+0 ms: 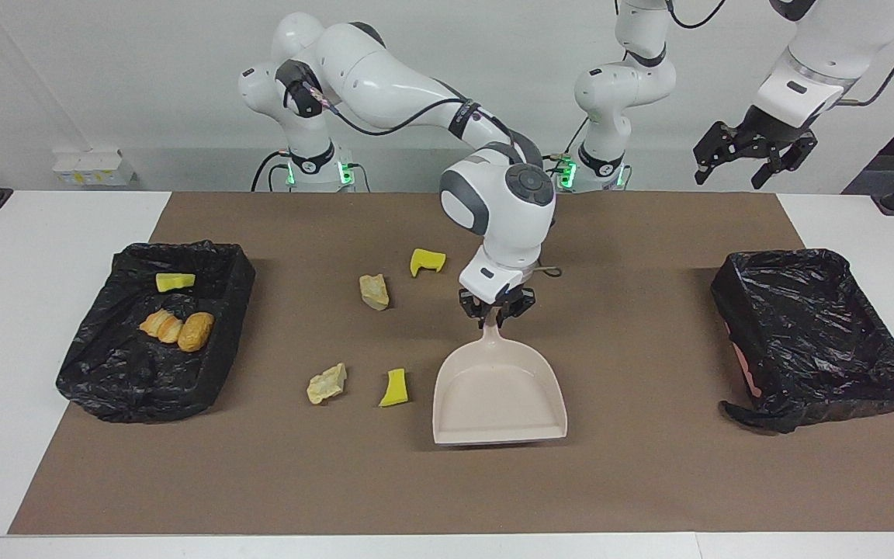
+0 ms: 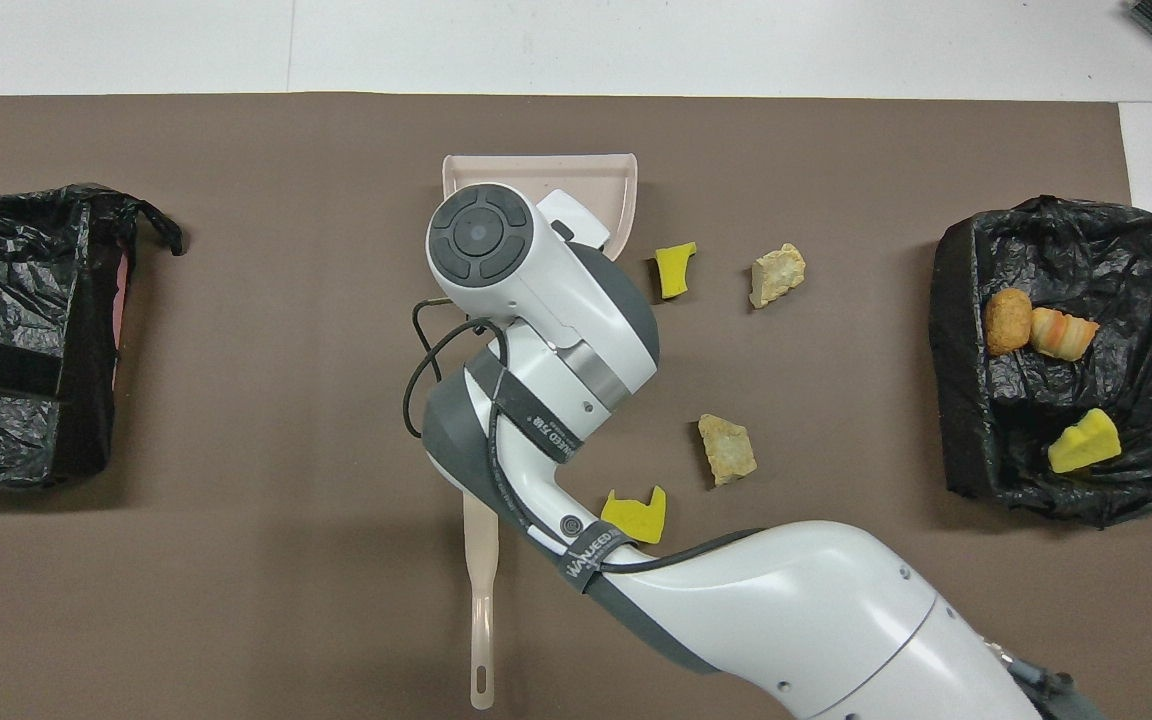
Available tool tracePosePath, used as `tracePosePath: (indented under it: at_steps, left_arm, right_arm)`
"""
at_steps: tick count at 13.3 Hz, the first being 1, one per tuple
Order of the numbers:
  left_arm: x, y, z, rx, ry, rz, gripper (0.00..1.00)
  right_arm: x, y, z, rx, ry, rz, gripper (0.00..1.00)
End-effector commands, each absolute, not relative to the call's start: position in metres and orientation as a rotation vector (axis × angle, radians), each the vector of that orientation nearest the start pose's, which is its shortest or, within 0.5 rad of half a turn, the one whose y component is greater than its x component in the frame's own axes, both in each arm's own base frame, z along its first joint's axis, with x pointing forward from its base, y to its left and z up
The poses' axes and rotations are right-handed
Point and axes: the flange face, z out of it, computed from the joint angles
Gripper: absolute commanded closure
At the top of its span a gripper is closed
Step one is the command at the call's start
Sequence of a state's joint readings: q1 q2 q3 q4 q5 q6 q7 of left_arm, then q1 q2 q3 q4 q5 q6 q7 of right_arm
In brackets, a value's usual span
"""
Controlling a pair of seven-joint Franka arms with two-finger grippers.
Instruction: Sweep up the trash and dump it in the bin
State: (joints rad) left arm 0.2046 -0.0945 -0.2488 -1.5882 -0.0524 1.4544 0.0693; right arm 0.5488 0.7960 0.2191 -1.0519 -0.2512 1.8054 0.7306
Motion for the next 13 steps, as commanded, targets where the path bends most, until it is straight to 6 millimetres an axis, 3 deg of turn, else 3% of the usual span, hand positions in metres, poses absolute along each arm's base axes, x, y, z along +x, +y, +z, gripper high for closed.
tracePosePath:
  at_steps: [1,6,7,11,13]
  left_arm:
    - [0.509,-0.048,0.66,-3.117,0.236,0.035,0.0]
    - [0.512,-0.049,0.66,-3.12,0.242,0.001,0.0]
    - [0.511,-0.049,0.66,-3.12,0.242,0.003,0.0]
    - [0.508,-0.049,0.659,-3.119,0.239,0.023,0.0]
    - [0.508,-0.048,0.66,-3.12,0.227,0.023,0.0]
  right_arm:
    - [0.593,0.489,0.354,-3.185,-0.022,-0.049,1.0]
    - [0.59,0.497,0.355,-3.123,0.027,-0.015,1.0]
    - [0.59,0.497,0.355,-3.118,0.028,-0.02,0.87]
    - [0.594,0.492,0.364,-3.122,-0.006,-0.047,0.74]
    - [0.597,0.484,0.378,-3.115,0.01,-0.06,0.61]
